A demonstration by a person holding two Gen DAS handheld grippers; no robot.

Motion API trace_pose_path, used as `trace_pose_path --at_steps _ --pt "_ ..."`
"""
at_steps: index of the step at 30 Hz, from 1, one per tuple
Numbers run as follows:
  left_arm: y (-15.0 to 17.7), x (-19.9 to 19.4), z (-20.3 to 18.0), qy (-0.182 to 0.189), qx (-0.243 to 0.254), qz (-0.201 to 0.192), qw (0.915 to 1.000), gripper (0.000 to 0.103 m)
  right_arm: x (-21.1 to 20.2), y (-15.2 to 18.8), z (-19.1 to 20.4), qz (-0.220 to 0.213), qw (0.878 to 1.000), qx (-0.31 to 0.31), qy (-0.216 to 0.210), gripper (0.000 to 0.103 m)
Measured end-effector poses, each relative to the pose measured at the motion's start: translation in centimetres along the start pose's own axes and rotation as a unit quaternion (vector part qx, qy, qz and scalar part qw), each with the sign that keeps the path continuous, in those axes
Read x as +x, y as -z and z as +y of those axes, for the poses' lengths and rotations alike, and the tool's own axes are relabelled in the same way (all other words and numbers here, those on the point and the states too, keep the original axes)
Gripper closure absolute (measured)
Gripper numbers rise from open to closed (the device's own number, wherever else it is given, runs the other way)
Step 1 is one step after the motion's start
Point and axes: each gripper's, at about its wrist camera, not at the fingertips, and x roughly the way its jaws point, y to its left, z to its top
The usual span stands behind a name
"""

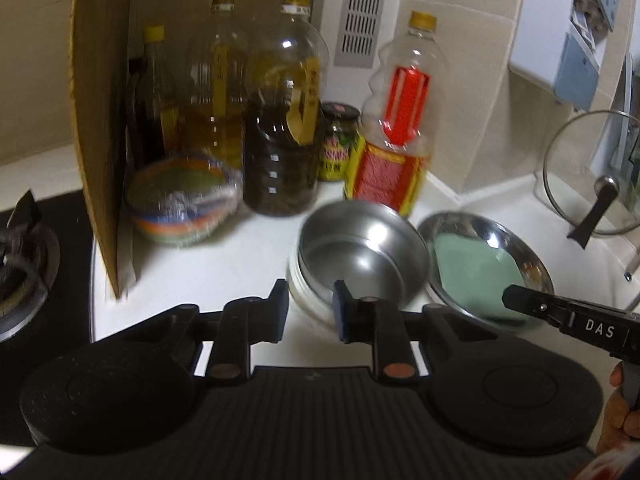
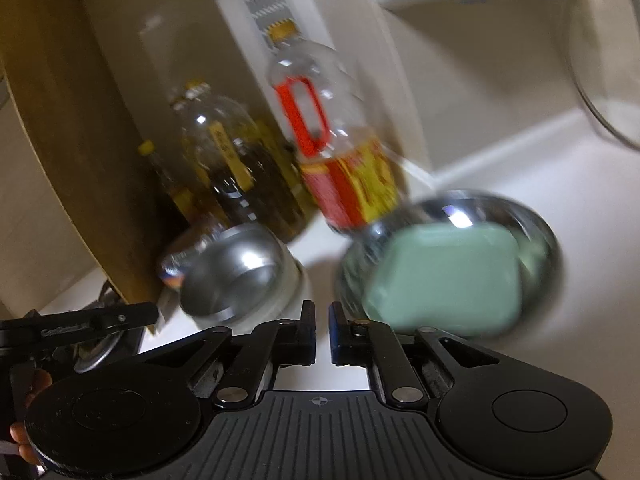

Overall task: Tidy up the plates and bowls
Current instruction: 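Close both grippers on the rim of the pot-and-bowl stack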

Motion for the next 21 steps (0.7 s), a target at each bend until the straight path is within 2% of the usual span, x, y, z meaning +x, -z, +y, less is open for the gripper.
trace_pose_path --at_steps 3,9,21 --pt "-1.1 1.1 0.6 0.008 0.007 -0.010 0.9999 0.090 1.9 -1.0 1.1 -0.019 1.000 -0.021 -0.003 0.099" --pt "-2.4 3.1 1.3 0.022 0.018 -0.015 0.9995 0.094 5.0 -2.2 2.1 -0.029 0.999 -0.041 -0.009 0.100" --pt "-2.6 5.8 2.3 0.041 0.014 0.006 0.9990 0.096 8.0 -2.1 1.8 -0.011 0.999 -0.036 -0.006 0.100"
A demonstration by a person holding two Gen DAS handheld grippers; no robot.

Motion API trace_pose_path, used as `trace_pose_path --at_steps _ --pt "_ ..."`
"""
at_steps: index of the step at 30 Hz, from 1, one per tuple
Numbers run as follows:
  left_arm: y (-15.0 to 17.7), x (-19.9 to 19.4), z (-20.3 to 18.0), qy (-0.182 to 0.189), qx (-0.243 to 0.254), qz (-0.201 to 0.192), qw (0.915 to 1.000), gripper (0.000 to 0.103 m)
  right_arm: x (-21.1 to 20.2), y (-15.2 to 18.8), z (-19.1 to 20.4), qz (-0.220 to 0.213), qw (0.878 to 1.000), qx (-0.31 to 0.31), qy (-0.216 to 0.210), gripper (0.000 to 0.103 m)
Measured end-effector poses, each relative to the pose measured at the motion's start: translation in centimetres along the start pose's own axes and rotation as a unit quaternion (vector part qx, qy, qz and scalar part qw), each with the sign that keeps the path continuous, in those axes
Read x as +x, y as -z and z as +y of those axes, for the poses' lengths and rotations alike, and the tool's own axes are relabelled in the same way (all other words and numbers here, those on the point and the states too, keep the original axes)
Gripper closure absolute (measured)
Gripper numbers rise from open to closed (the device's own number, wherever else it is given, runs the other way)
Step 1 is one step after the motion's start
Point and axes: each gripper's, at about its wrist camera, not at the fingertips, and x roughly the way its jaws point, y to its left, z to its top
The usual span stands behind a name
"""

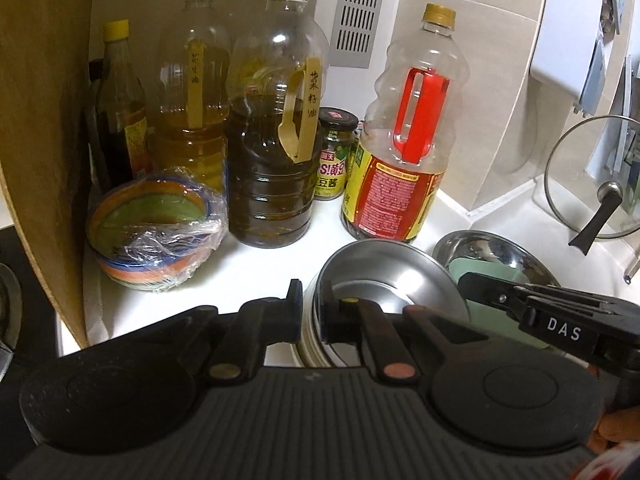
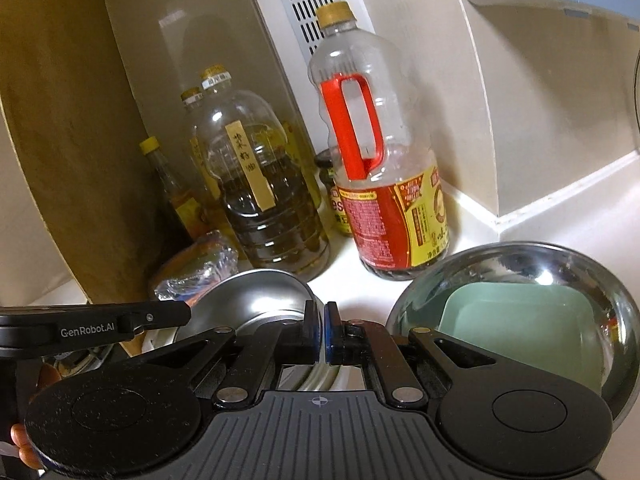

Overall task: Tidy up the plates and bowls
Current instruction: 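Close both grippers on the rim of the pot-and-bowl stack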

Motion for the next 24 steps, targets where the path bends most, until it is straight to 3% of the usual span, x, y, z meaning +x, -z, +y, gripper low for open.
trace_pose_path --at_steps 14,19,21,24 --pt "-0.2 1.3 0.2 0.011 -0.009 0.020 0.9997 0.097 0.6 -0.4 -0.3 0.016 1.000 0.012 -0.009 0.100" --pt "-0.4 1.0 0.4 0.006 -0.016 0.018 0.9997 0.091 0.7 -0.8 -0.3 0.027 0.999 0.015 -0.014 0.099" --pt "-0.6 1.0 0.6 0.005 -0.017 0.018 0.9997 0.081 1.0 -0.9 -0.5 0.036 0.999 0.021 -0.015 0.097" --pt "-0.6 1.5 0.9 0.007 -0.023 0.026 0.9994 0.081 1.6 -0.9 -0.8 0.044 0.999 0.026 -0.011 0.082"
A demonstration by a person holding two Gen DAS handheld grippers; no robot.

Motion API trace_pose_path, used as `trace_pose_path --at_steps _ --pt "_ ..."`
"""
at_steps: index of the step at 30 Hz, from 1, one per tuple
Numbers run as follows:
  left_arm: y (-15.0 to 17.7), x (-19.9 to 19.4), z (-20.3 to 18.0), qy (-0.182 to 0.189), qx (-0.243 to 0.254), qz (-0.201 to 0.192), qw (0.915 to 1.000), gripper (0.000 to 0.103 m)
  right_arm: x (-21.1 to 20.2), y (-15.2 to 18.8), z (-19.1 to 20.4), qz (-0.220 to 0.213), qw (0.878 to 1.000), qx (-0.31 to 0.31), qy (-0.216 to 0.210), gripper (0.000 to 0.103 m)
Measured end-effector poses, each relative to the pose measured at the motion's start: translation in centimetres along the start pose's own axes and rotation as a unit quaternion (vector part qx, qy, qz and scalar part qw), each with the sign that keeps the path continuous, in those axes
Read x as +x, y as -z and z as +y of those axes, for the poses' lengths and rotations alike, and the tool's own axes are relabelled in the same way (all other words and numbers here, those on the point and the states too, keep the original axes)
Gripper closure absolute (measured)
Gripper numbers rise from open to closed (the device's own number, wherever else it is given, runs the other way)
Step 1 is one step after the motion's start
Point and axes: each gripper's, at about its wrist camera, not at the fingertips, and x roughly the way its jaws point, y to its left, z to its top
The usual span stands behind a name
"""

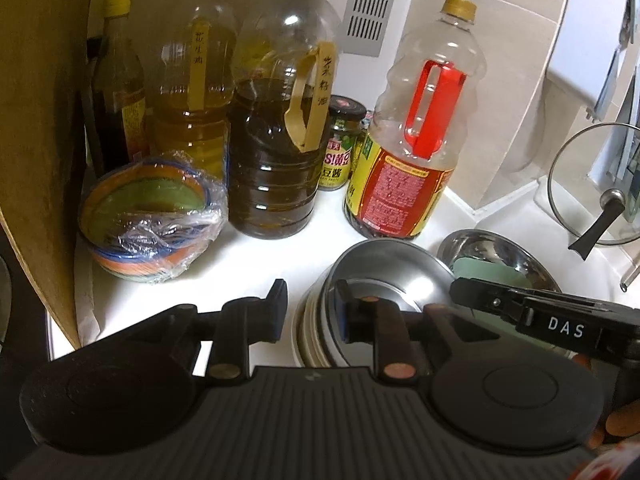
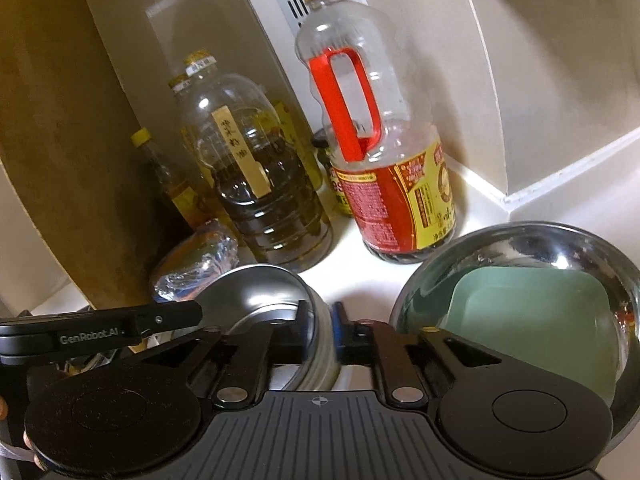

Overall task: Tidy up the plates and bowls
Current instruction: 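Lift the stack and carry it over the steel plate with green tray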

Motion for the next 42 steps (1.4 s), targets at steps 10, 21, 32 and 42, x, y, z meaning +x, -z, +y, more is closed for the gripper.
trace_pose_path --at_steps 10,21,32,42 --pt "0.0 1.4 0.8 0.024 -0.019 0.032 0.9990 0.091 1.5 -0.2 -1.0 0.014 0.999 0.047 -0.013 0.088" --pt "-0.3 2.3 1.0 0.023 -0.013 0.051 0.9984 0.095 2.0 -0.6 0.0 0.036 0.998 0.044 0.014 0.091" --pt "-0.5 2.7 0.8 0.021 -0.006 0.059 0.9980 0.095 2.4 -1.9 -0.6 0.074 0.992 0.102 0.015 0.091" --pt "-0.2 2.9 1.1 0.007 -0.021 0.068 0.9975 0.080 2.4 -1.5 0.4 0.080 0.993 0.070 0.048 0.065"
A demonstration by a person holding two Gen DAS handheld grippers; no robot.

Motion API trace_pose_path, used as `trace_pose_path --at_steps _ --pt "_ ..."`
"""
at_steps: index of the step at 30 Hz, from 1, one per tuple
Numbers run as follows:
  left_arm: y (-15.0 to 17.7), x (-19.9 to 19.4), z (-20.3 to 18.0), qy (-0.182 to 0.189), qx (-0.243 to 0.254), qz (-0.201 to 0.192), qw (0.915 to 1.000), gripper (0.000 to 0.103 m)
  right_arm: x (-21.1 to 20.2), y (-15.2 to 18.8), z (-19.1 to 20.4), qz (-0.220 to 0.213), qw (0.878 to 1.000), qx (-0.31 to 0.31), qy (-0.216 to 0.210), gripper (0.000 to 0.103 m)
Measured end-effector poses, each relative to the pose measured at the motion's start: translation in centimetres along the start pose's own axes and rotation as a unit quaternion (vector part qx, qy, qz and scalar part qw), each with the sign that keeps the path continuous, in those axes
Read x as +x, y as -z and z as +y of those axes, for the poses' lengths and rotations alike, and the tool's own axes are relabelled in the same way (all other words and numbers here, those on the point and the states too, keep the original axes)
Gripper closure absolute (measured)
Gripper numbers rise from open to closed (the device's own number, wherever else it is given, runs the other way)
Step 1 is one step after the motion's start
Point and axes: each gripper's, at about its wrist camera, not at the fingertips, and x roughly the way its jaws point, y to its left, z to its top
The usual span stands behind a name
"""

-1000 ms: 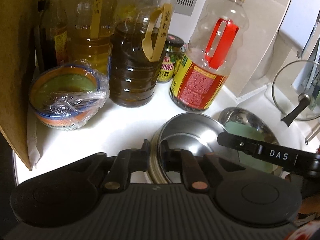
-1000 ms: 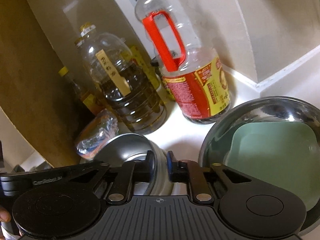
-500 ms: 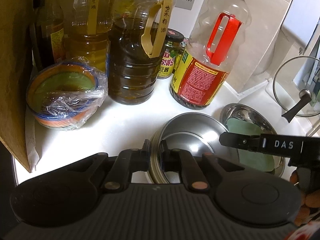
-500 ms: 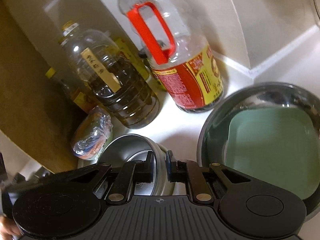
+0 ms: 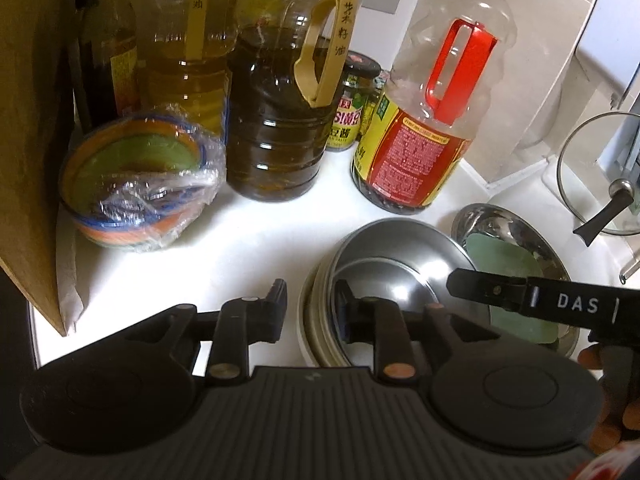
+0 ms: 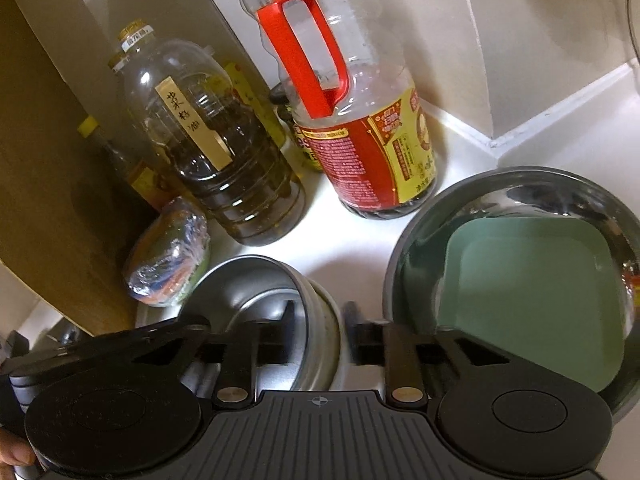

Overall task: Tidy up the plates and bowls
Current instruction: 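Lift the stack and carry it over the steel plate with green tray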

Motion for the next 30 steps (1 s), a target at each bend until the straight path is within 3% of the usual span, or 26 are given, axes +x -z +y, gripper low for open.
trace_pose_path --at_steps 1,12,17,30 --pt "0.1 0.1 0.1 0.000 -0.003 0.004 1.0000 0.078 0.0 0.1 -0.1 -0.001 1.000 0.001 0.000 0.061" --pt "1.0 1.7 0.0 0.017 -0.010 0.030 0.9994 0.078 2.2 1.2 -1.1 0.020 0.999 0.028 -0.003 0.061" --pt "1.0 1.7 -0.1 0.015 -0.008 0.030 0.9994 0.077 2.5 1.3 -0.8 0.021 1.000 0.021 0.001 0.070" --pt "3.3 0.0 -1.3 0.021 0.005 0.040 0.9990 0.077 0.6 2.5 -1.2 0.041 0.999 0.009 0.006 0.072"
